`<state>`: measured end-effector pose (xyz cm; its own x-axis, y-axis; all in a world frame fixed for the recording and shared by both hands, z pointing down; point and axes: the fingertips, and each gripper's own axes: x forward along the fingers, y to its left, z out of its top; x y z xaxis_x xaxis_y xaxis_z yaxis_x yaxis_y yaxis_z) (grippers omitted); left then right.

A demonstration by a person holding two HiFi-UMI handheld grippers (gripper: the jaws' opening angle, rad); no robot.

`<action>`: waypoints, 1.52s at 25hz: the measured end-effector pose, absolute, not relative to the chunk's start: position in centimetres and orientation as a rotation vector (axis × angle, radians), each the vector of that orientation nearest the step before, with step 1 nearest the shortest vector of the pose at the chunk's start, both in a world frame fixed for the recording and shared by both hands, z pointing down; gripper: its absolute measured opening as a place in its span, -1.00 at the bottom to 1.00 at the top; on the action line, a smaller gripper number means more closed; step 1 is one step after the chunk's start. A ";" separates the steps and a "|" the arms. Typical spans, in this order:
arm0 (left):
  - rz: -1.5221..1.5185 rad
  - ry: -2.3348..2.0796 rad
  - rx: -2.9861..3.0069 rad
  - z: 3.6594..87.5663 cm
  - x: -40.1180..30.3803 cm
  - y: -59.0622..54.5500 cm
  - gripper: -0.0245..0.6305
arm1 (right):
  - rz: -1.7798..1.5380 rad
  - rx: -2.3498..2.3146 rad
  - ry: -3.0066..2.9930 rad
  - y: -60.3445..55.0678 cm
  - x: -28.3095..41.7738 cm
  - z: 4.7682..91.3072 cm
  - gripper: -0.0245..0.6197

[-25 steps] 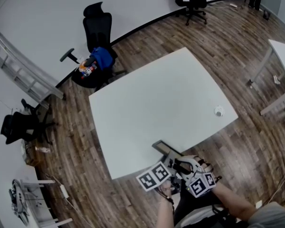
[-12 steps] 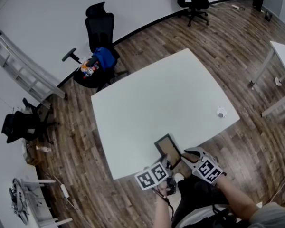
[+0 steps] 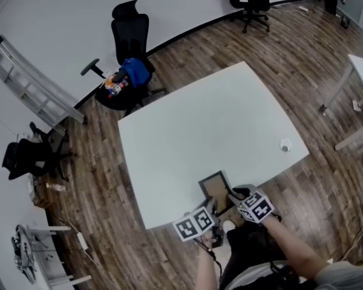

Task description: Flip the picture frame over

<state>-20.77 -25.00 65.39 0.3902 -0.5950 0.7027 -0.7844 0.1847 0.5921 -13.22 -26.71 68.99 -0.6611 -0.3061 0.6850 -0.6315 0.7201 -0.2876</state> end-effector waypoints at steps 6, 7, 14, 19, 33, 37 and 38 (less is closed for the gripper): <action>0.200 -1.381 1.537 66.5 -21.9 -25.7 -0.70 | 0.683 0.745 -2.320 -26.9 -14.2 68.6 -0.70; 0.198 -1.401 1.547 66.7 -21.9 -25.7 -0.70 | 0.696 0.754 -2.321 -26.9 -14.1 68.8 -0.71; 0.242 -1.521 1.585 67.7 -22.8 -25.9 -0.65 | 0.687 0.781 -2.316 -27.3 -14.5 68.9 -0.73; 0.314 -1.588 1.592 68.4 -23.7 -25.7 -0.61 | 0.661 0.798 -2.301 -27.4 -15.1 69.0 -0.73; 0.631 -1.813 1.646 70.1 -24.9 -24.9 -0.71 | 0.615 0.876 -2.264 -27.1 -15.2 69.2 -0.73; 0.598 -1.812 1.627 70.1 -24.9 -25.0 -0.71 | 0.638 0.887 -2.266 -27.4 -15.1 69.2 -0.74; 0.595 -1.813 1.625 70.0 -24.9 -24.9 -0.71 | 0.639 0.889 -2.264 -27.4 -15.0 69.2 -0.73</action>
<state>-24.93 -24.93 70.04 -0.0464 -0.7057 0.7069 -0.9874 0.1396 0.0745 -15.02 -27.40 69.16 -0.5841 -0.4269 0.6903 -0.7249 0.6570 -0.2070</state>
